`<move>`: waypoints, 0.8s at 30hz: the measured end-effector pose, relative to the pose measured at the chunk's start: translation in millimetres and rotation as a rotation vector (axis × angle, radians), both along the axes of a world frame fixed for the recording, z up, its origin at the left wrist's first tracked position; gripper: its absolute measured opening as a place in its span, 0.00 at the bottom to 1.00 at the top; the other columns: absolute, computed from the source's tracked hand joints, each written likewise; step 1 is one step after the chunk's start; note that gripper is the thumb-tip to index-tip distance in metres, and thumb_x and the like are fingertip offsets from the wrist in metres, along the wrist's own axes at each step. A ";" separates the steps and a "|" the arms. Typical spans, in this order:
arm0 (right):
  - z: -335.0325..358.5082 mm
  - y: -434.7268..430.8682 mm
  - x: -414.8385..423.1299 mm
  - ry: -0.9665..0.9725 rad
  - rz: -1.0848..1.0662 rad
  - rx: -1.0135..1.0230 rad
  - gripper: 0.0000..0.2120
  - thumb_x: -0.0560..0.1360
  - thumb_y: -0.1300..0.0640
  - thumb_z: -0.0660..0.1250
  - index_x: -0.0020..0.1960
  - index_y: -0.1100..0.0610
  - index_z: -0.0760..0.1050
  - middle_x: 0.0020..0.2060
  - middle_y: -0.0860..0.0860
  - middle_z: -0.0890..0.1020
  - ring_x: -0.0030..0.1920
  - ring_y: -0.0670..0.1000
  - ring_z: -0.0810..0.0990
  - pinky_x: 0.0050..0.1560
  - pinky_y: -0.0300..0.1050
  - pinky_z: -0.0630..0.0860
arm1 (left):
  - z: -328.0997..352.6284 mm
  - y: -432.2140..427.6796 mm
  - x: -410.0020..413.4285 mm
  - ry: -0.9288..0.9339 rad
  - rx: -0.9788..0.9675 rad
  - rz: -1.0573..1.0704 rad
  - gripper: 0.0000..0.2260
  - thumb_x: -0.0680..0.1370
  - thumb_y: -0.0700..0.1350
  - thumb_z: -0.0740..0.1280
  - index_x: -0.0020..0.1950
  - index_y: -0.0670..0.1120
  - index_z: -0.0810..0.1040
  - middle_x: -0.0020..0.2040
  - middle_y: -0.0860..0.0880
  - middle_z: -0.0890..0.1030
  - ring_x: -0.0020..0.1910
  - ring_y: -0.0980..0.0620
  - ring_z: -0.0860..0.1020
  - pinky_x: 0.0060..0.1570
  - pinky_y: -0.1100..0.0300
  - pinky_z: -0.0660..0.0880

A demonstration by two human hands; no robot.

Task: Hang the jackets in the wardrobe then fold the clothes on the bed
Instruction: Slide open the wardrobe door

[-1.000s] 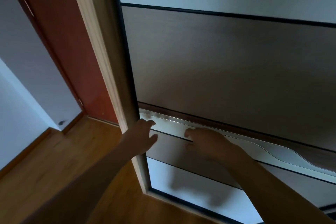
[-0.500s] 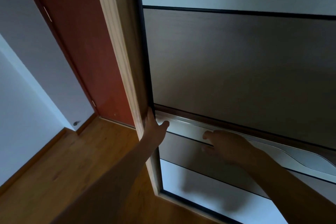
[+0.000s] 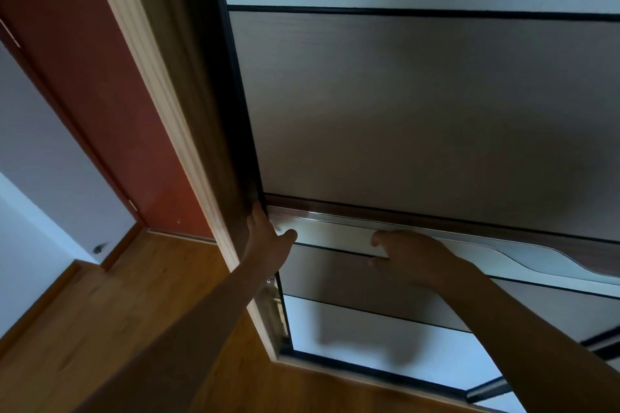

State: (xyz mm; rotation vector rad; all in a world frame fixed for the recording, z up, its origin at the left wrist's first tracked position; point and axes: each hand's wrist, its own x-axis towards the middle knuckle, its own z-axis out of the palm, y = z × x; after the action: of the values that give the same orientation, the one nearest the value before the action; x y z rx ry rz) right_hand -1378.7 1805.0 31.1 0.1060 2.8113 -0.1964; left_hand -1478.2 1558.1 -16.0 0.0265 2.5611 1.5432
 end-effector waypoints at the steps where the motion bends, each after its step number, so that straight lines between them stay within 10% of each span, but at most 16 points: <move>1: -0.8 2.2 1.9 -0.006 -0.009 -0.001 0.24 0.80 0.38 0.62 0.72 0.48 0.67 0.63 0.51 0.77 0.60 0.53 0.77 0.55 0.47 0.73 | 0.5 3.2 3.0 -0.003 0.001 -0.024 0.44 0.76 0.42 0.71 0.82 0.52 0.45 0.80 0.50 0.54 0.77 0.42 0.60 0.71 0.48 0.65; 12: -2.1 41.8 36.5 -0.018 -0.180 -0.054 0.22 0.80 0.42 0.62 0.72 0.48 0.68 0.64 0.52 0.77 0.61 0.53 0.77 0.61 0.51 0.75 | 2.8 57.5 43.3 0.101 0.083 -0.306 0.39 0.68 0.45 0.69 0.77 0.53 0.60 0.70 0.50 0.70 0.69 0.49 0.72 0.68 0.49 0.72; 17: -1.7 69.5 60.2 -0.002 -0.277 -0.062 0.20 0.80 0.44 0.61 0.70 0.49 0.68 0.63 0.52 0.78 0.60 0.54 0.78 0.61 0.52 0.75 | 0.7 96.5 60.9 0.125 0.133 -0.438 0.37 0.68 0.53 0.70 0.61 0.83 0.52 0.65 0.72 0.65 0.67 0.66 0.65 0.63 0.70 0.66; 24: -7.7 106.3 95.1 -0.030 -0.362 -0.049 0.20 0.80 0.43 0.61 0.68 0.51 0.70 0.62 0.54 0.79 0.61 0.57 0.78 0.62 0.54 0.75 | -2.3 158.7 83.7 0.104 0.246 -0.653 0.37 0.74 0.47 0.73 0.60 0.85 0.57 0.61 0.77 0.67 0.64 0.72 0.69 0.60 0.71 0.70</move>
State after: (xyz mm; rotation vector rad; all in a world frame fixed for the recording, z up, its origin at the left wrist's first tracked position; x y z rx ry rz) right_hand -1283.6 1911.2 23.4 0.6014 2.7330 -0.3425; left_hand -1394.5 1716.8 -18.2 0.8897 2.0797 1.5763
